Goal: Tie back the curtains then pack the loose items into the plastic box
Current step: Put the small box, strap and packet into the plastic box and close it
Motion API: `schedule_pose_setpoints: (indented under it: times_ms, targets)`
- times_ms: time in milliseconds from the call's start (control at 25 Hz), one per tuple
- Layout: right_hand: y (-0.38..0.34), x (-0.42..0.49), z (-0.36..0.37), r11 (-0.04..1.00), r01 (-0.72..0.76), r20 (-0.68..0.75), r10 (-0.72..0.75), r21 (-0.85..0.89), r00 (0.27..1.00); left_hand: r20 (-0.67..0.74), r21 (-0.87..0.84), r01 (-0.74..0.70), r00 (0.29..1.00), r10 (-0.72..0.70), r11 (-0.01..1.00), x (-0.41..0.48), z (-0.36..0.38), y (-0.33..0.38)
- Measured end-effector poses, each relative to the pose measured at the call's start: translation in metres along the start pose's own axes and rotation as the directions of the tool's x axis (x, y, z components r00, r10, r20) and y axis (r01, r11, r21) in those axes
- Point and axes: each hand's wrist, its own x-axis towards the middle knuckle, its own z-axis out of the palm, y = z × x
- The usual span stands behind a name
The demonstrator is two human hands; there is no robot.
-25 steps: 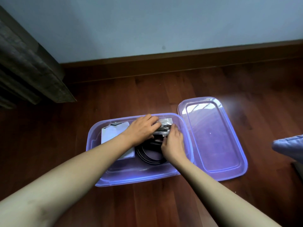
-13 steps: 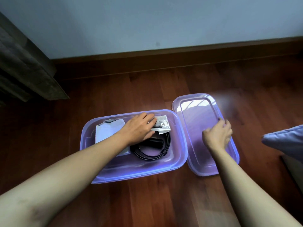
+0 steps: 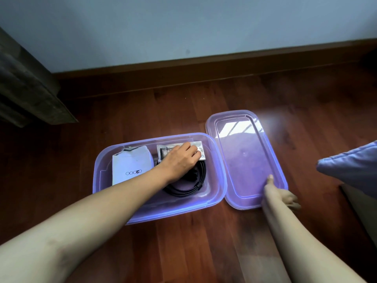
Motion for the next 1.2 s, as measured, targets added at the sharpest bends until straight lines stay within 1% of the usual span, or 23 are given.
schedule_pose_setpoints:
  times_ms: [80,160,280,360,400,480,520,560,600,640,680,720,760,800,840,880,920,960,1000,1040,1080,1160,1200]
  targets:
    - [-0.006,-0.008,0.0,0.988,0.018,-0.016,-0.016,0.154,1.0,-0.002,-0.028,-0.004,1.0,0.004,1.0,0.0,0.002,0.001]
    - [-0.012,-0.019,0.001,0.943,0.082,-0.028,-0.077,0.323,0.997,0.028,-0.06,0.003,1.0,-0.001,0.998,0.001,0.0,0.0]
    - [-0.026,-0.038,0.001,0.808,0.195,-0.114,-0.159,0.556,0.981,0.071,-0.234,0.072,0.996,-0.057,0.97,-0.002,-0.001,-0.006]
    - [-0.039,-0.044,0.001,0.715,0.243,-0.149,-0.193,0.656,0.97,0.027,-0.398,0.162,0.986,-0.165,0.903,0.0,-0.013,-0.011]
    - [-0.045,-0.043,0.002,0.667,0.236,-0.143,-0.192,0.707,0.971,-0.001,-0.469,0.215,0.97,-0.244,0.856,0.002,-0.022,-0.016]
    - [-0.058,-0.042,-0.002,0.545,0.132,-0.057,-0.153,0.828,0.987,-0.045,-0.599,0.332,0.895,-0.444,0.729,0.008,-0.041,-0.031]
    - [-0.062,-0.042,-0.005,0.504,0.071,0.01,-0.156,0.861,0.988,-0.03,-0.65,0.411,0.826,-0.562,0.639,0.011,-0.049,-0.04]
    - [-0.065,-0.043,-0.008,0.48,0.026,0.079,-0.196,0.877,0.977,0.029,-0.709,0.49,0.739,-0.674,0.507,0.014,-0.057,-0.05]
    - [-0.068,-0.047,-0.01,0.467,-0.009,0.146,-0.258,0.884,0.955,0.143,-0.79,0.535,0.636,-0.758,0.3,0.017,-0.065,-0.06]
    - [-0.071,-0.051,-0.012,0.453,-0.04,0.21,-0.333,0.891,0.919,0.296,-0.862,0.506,0.54,-0.788,0.023,0.02,-0.073,-0.068]
    - [-0.073,-0.055,-0.015,0.449,-0.073,0.282,-0.418,0.89,0.864,0.444,-0.875,0.41,0.474,-0.761,-0.255,0.022,-0.083,-0.076]
    - [-0.075,-0.058,-0.016,0.473,-0.098,0.36,-0.503,0.876,0.786,0.56,-0.829,0.298,0.449,-0.697,-0.474,0.02,-0.094,-0.085]
    - [-0.077,-0.06,-0.018,0.52,-0.104,0.439,-0.578,0.848,0.688,0.63,-0.761,0.206,0.46,-0.626,-0.615,0.013,-0.104,-0.096]
    - [-0.078,-0.063,-0.021,0.579,-0.087,0.513,-0.63,0.81,0.583,0.666,-0.692,0.133,0.499,-0.555,-0.71,0.004,-0.114,-0.107]
    - [-0.079,-0.068,-0.024,0.642,-0.055,0.583,-0.653,0.764,0.483,0.68,-0.646,0.114,0.535,-0.502,-0.755,-0.009,-0.123,-0.117]
    - [-0.078,-0.073,-0.026,0.702,-0.002,0.639,-0.647,0.713,0.416,0.689,-0.629,0.14,0.556,-0.466,-0.764,-0.022,-0.132,-0.123]
    - [-0.077,-0.08,-0.027,0.75,0.059,0.679,-0.627,0.659,0.382,0.698,-0.653,0.217,0.543,-0.466,-0.726,-0.035,-0.139,-0.124]
    - [-0.075,-0.087,-0.025,0.781,0.13,0.701,-0.609,0.611,0.37,0.695,-0.7,0.328,0.521,-0.496,-0.635,-0.049,-0.141,-0.121]
    - [-0.073,-0.095,-0.021,0.79,0.204,0.704,-0.61,0.578,0.364,0.671,-0.742,0.434,0.494,-0.553,-0.511,-0.064,-0.139,-0.115]
    - [-0.072,-0.102,-0.017,0.774,0.31,0.685,-0.634,0.553,0.36,0.63,-0.763,0.506,0.447,-0.635,-0.401,-0.08,-0.135,-0.105]
    - [-0.072,-0.109,-0.01,0.728,0.452,0.652,-0.675,0.515,0.344,0.58,-0.77,0.547,0.386,-0.717,-0.329,-0.097,-0.131,-0.093]
    - [-0.076,-0.119,0.001,0.573,0.716,0.609,-0.749,0.398,0.261,0.511,-0.772,0.561,0.268,-0.817,-0.299,-0.129,-0.119,-0.071]
    - [-0.078,-0.125,0.006,0.512,0.782,0.612,-0.76,0.356,0.22,0.507,-0.759,0.572,0.222,-0.833,-0.31,-0.144,-0.111,-0.063]
